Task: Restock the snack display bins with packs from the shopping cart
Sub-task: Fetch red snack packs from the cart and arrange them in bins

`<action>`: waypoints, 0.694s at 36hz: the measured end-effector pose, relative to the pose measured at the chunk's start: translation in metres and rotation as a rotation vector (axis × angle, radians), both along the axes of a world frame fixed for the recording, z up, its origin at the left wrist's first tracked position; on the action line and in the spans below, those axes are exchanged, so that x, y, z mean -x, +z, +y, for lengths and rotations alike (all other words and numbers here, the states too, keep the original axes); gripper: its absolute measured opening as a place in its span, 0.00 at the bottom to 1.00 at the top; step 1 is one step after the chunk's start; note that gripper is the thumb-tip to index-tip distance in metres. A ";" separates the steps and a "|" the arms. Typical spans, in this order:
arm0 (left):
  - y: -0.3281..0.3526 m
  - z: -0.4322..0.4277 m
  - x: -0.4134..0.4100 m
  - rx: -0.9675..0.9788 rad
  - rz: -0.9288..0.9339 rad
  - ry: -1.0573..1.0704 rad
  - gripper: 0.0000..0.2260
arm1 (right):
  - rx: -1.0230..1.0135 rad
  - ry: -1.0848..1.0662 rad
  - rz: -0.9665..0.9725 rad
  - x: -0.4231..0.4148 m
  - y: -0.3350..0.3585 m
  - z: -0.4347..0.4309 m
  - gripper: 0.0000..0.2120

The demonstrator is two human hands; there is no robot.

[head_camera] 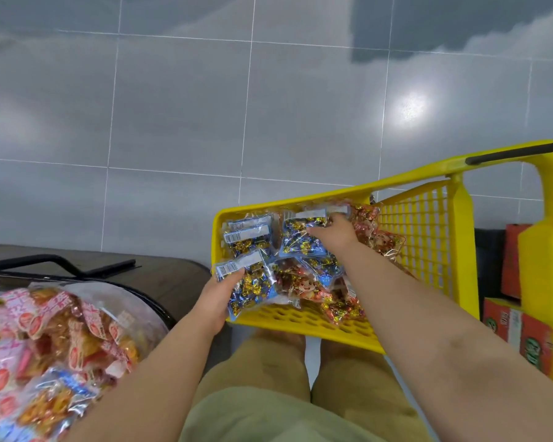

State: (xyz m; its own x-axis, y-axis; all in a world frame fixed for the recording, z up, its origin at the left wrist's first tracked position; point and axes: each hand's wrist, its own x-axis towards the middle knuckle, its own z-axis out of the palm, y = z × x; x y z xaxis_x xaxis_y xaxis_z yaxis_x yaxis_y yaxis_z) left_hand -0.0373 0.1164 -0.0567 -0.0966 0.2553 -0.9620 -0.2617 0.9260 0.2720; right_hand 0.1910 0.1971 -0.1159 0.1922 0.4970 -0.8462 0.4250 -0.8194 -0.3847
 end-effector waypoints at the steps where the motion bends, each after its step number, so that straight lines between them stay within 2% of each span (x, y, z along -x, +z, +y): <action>1: 0.000 0.002 0.000 0.000 0.002 0.009 0.13 | -0.001 -0.065 0.040 -0.002 0.003 -0.005 0.38; 6: 0.001 0.015 -0.005 -0.019 -0.035 0.054 0.12 | 0.090 -0.291 0.335 -0.010 0.029 -0.033 0.37; 8: 0.002 0.022 -0.011 -0.011 -0.071 0.073 0.12 | 0.110 -0.213 0.417 -0.005 0.039 -0.045 0.34; 11: 0.004 0.029 -0.018 -0.066 -0.119 0.084 0.12 | 0.096 -0.045 0.434 0.011 0.048 -0.055 0.29; 13: 0.003 0.031 -0.022 -0.135 -0.141 0.034 0.12 | 0.056 0.015 0.443 0.022 0.051 -0.057 0.21; 16: 0.003 0.031 -0.021 -0.172 -0.135 -0.005 0.20 | -0.036 0.099 0.419 0.027 0.055 -0.053 0.08; 18: 0.002 0.033 -0.019 -0.167 -0.124 -0.002 0.22 | -0.075 0.076 0.413 0.023 0.054 -0.044 0.07; 20: -0.002 0.033 -0.017 -0.165 -0.102 0.017 0.18 | -0.152 -0.007 0.273 0.014 0.045 -0.032 0.08; 22: -0.006 0.031 -0.016 -0.154 -0.074 0.016 0.17 | -0.251 -0.013 -0.031 -0.001 0.029 -0.018 0.16; 24: -0.011 0.028 -0.013 -0.124 -0.043 0.017 0.21 | -0.197 0.083 -0.281 -0.017 0.012 -0.006 0.24; 25: -0.013 0.026 -0.012 -0.108 -0.031 0.024 0.23 | -0.122 0.108 -0.325 -0.023 0.005 -0.001 0.27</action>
State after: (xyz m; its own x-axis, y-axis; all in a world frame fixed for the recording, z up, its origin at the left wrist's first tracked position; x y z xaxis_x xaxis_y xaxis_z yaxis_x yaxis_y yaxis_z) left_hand -0.0255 0.1420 -0.0695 -0.0749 0.3552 -0.9318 -0.2929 0.8854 0.3611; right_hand 0.2143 0.1962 -0.1106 0.3822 0.6224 -0.6831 0.6226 -0.7197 -0.3073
